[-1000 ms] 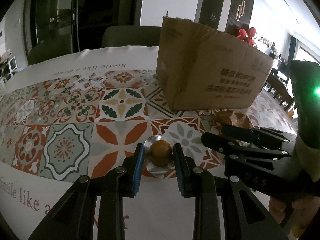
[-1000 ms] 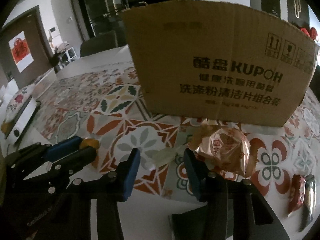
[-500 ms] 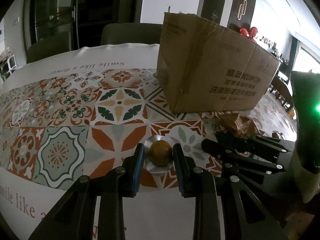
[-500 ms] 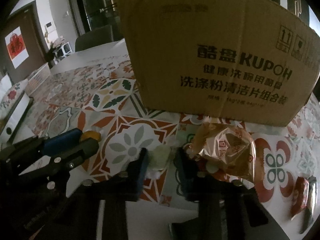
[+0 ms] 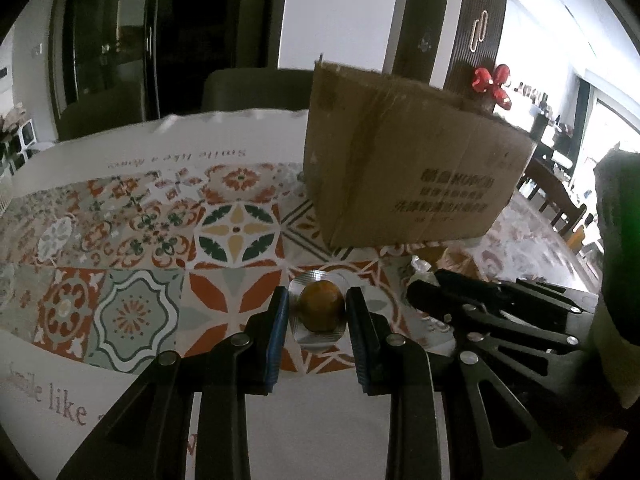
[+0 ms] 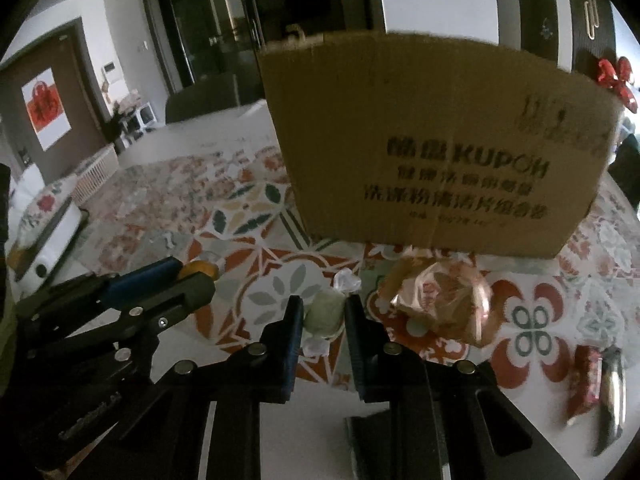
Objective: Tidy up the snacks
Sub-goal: 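Carry both candies into the cardboard box and open both tools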
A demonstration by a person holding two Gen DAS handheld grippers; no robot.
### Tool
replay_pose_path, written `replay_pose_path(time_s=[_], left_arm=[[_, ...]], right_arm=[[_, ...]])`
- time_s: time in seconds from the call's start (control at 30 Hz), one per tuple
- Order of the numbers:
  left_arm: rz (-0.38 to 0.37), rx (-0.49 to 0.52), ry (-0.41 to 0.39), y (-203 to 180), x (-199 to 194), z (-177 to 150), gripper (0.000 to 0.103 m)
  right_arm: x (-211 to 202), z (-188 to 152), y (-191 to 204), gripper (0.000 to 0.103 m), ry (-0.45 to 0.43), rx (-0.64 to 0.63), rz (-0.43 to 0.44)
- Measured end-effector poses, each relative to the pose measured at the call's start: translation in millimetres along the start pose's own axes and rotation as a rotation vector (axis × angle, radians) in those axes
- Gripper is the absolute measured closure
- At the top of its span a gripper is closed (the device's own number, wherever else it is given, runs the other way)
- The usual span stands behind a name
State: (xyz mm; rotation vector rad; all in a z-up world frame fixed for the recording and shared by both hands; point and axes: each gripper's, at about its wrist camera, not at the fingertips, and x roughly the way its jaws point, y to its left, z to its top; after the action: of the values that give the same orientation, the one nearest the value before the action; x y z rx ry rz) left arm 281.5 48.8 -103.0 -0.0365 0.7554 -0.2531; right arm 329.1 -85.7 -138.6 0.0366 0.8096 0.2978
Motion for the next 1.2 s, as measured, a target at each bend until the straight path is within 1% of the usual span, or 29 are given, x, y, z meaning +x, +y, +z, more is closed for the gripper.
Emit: replay_pose_path(time_s=[0.2, 0.33, 0.43, 0.63, 0.9, 1.03, 1.2], left_arm=[[-0.011, 0.01, -0.064, -12, -26, 14, 0.074], [-0.03, 0.043, -0.126, -25, -44, 29, 0.074], [-0.04, 0.065, -0.16, -36, -53, 40, 0.074], [-0.057, 0.102, -0.226, -54, -65, 64, 0.074], [-0.088, 0.136, -0.256, -71, -57, 100, 0.074], [-0.093, 0.147, -0.26, -77, -46, 121, 0.074], [-0.098, 0.161, -0.254, -82, -31, 147, 0.074]], right_arm=[[-39, 11, -5, 0.08, -0.095, 0.008, 0.011], [-66, 20, -8, 0.08, -0.171, 0.006, 0.004], [-88, 29, -14, 0.08, -0.232, 0.01, 0.003], [-113, 41, -24, 0.08, -0.312, 0.004, -0.01], [-130, 63, -39, 0.08, -0.38, -0.007, -0.031], [-131, 81, -48, 0.08, -0.393, -0.014, -0.051], [-124, 103, -59, 0.08, -0.39, -0.016, -0.063]])
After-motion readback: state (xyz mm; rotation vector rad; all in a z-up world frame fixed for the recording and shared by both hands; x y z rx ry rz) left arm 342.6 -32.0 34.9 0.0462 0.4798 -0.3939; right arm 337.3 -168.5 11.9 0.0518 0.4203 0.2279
